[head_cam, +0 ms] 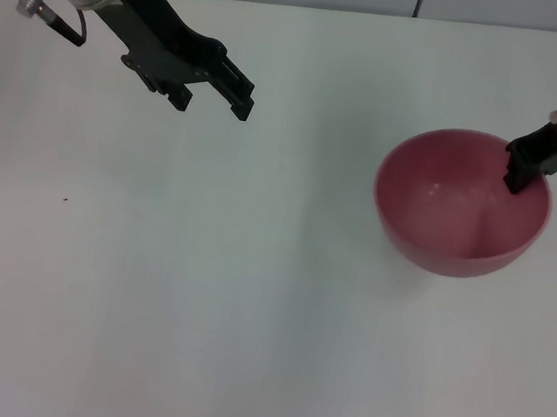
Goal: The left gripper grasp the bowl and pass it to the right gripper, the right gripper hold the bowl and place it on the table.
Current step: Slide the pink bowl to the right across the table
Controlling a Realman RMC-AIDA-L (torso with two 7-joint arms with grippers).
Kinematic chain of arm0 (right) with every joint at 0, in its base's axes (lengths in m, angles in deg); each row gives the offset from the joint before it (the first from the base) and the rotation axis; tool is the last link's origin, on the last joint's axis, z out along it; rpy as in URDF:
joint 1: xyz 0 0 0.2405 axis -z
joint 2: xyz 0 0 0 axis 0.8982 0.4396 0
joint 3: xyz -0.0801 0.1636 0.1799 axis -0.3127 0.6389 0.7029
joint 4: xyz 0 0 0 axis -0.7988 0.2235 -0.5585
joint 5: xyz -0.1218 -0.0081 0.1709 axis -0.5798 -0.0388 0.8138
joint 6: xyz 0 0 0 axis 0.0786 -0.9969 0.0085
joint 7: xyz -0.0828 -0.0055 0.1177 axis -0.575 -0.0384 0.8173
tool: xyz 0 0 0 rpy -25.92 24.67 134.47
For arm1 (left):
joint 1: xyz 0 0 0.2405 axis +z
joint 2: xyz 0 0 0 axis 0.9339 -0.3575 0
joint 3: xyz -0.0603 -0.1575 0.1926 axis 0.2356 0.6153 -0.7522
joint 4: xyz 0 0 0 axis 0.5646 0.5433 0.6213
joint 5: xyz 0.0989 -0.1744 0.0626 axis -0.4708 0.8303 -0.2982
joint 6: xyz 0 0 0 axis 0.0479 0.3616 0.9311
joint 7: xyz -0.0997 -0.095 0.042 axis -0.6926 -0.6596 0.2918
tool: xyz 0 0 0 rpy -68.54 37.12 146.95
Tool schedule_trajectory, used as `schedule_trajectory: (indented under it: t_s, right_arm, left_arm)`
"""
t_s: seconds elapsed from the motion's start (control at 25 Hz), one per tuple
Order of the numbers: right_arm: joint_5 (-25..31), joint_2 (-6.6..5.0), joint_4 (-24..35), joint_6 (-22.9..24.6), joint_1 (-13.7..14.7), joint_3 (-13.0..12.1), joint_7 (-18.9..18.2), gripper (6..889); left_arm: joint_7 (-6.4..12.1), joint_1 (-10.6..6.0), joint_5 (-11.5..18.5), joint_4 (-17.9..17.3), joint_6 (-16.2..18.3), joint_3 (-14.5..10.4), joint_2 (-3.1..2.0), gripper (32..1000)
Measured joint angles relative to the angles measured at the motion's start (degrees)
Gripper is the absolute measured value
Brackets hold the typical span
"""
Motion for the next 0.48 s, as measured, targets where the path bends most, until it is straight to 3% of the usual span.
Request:
schedule_trajectory:
  t_s: [0.48]
  right_arm:
    - [-0.17, -0.55, -0.7, -5.75, 4.38, -0.22, -0.58, 77]
  left_arm:
    - [0.99, 0.61, 0.32, 0.08, -0.27, 0.03, 0.36, 883]
